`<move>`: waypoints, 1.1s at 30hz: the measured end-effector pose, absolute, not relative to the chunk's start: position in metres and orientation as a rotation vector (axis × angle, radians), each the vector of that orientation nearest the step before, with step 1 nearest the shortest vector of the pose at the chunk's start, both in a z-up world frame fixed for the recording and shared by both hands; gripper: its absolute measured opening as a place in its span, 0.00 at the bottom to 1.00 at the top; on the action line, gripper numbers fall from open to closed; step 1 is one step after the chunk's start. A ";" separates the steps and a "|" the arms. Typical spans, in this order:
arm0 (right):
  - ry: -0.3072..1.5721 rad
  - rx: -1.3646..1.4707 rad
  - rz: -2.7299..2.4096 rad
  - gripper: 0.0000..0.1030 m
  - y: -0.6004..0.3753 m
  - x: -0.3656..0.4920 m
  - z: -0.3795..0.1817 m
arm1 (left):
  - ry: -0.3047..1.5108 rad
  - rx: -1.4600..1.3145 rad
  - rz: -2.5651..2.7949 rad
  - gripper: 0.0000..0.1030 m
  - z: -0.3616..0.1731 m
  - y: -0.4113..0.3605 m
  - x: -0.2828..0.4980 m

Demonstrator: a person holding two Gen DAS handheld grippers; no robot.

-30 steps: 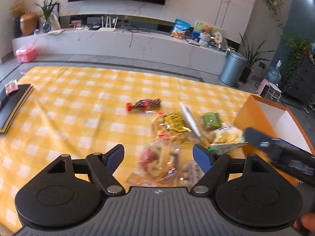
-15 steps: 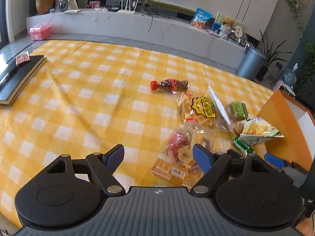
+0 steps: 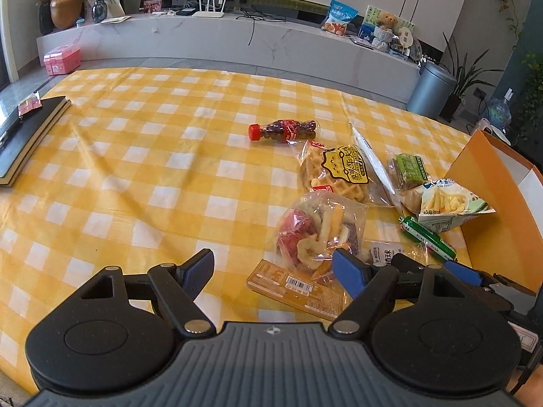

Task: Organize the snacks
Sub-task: 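Move both empty grippers back from the box toward the remaining snacks, then grasp the clear yogurt hawthorn ball pack with the right gripper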

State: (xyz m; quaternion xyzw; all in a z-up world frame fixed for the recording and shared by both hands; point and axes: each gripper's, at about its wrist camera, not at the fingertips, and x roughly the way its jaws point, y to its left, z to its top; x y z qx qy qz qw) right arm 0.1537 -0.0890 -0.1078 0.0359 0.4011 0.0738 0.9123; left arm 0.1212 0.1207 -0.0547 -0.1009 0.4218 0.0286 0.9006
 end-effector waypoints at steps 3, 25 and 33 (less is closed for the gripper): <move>0.818 0.065 0.164 0.76 -0.087 0.153 -0.107 | 0.863 -0.224 0.058 0.90 -0.051 0.124 0.120; 0.846 0.071 0.304 0.94 -0.071 0.150 -0.113 | 0.861 -0.290 0.059 0.90 -0.048 0.136 0.117; 0.862 0.076 0.267 0.97 -0.061 0.152 -0.112 | 0.873 -0.283 0.050 0.90 -0.049 0.132 0.118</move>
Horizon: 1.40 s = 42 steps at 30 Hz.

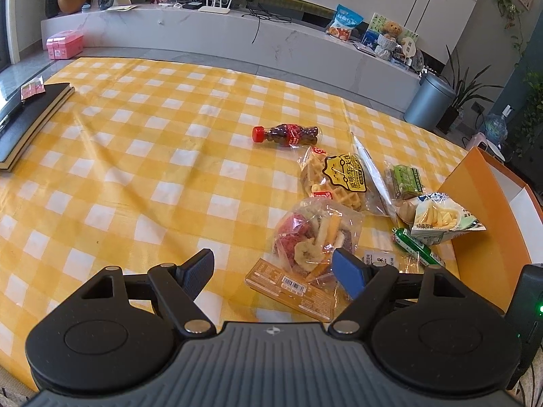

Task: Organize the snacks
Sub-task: 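Grasp the clear yogurt hawthorn ball pack with the right gripper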

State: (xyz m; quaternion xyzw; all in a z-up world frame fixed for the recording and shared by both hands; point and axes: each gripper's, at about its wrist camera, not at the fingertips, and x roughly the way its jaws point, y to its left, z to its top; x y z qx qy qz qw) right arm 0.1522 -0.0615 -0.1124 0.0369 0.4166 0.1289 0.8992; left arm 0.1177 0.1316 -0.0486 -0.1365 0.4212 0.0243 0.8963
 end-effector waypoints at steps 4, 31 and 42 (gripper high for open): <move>0.858 0.023 0.263 0.97 -0.054 0.149 -0.114 | 0.879 -0.278 0.053 0.90 -0.050 0.131 0.118; 1.074 -0.716 0.941 0.89 -0.015 0.195 -0.098 | 0.905 -0.282 -0.004 0.90 -0.052 0.134 0.117; 1.184 -0.511 0.667 0.64 -0.036 0.180 -0.092 | 0.908 -0.282 0.003 0.90 -0.053 0.133 0.117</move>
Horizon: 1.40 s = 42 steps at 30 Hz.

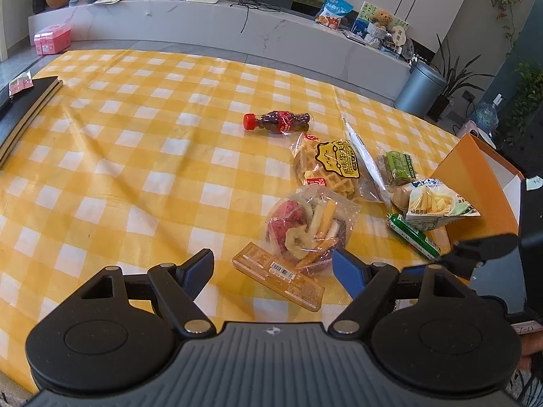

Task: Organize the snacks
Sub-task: 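Grasp the clear yogurt hawthorn ball pack with the right gripper, then grasp the clear dried-fruit bag with the left gripper while the right holds the ball pack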

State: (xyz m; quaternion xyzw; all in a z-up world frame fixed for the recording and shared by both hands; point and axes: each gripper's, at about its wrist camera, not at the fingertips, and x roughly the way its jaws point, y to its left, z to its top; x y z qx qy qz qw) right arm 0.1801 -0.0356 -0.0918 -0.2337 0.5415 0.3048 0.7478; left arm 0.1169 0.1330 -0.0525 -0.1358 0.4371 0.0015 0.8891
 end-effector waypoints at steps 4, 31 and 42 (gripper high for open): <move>1.221 -0.350 0.513 0.73 -0.051 0.177 -0.096 | 0.907 -0.279 0.005 0.90 -0.053 0.132 0.117; 0.905 -0.215 0.468 0.60 -0.087 0.128 -0.104 | 0.924 0.149 -0.153 0.99 -0.044 0.075 0.147; 0.903 -0.214 0.468 0.60 -0.087 0.128 -0.105 | 0.964 0.110 -0.145 0.99 -0.098 0.078 0.177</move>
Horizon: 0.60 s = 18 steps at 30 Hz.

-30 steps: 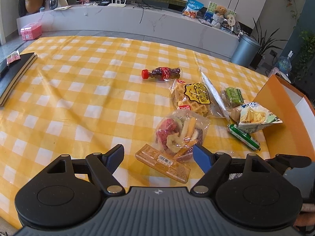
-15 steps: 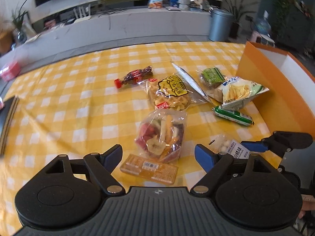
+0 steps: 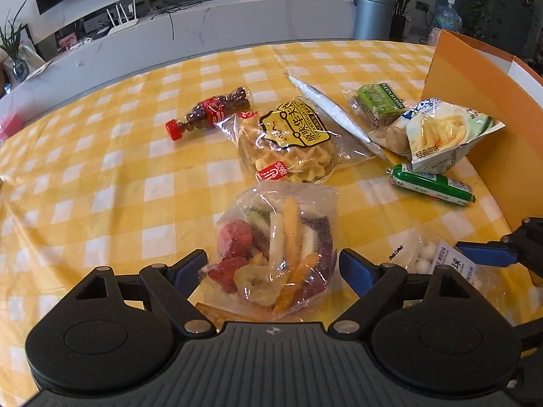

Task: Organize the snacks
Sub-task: 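Grasp the clear dried-fruit bag with the left gripper while the right holds the ball pack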

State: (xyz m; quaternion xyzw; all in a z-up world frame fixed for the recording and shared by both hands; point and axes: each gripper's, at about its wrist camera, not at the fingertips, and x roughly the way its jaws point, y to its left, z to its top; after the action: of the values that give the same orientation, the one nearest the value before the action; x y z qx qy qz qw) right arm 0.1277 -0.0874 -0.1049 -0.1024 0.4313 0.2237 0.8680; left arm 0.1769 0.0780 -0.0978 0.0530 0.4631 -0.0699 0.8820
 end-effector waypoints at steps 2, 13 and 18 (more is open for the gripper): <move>0.903 -0.214 0.469 0.60 -0.087 0.128 -0.105 | 0.958 0.106 -0.122 0.91 -0.101 0.080 0.176; 0.890 -0.218 0.467 0.57 -0.086 0.126 -0.103 | 0.889 0.020 -0.136 0.75 -0.089 0.088 0.160; 0.890 -0.165 0.469 0.56 -0.094 0.129 -0.102 | 0.856 -0.035 -0.156 0.74 -0.077 0.092 0.149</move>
State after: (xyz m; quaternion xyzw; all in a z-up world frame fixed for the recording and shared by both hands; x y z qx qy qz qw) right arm 0.1292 -0.0938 -0.1023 -0.0789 0.4261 0.2244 0.8729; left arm 0.1490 0.0923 -0.0765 -0.0171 0.4145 -0.0756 0.9067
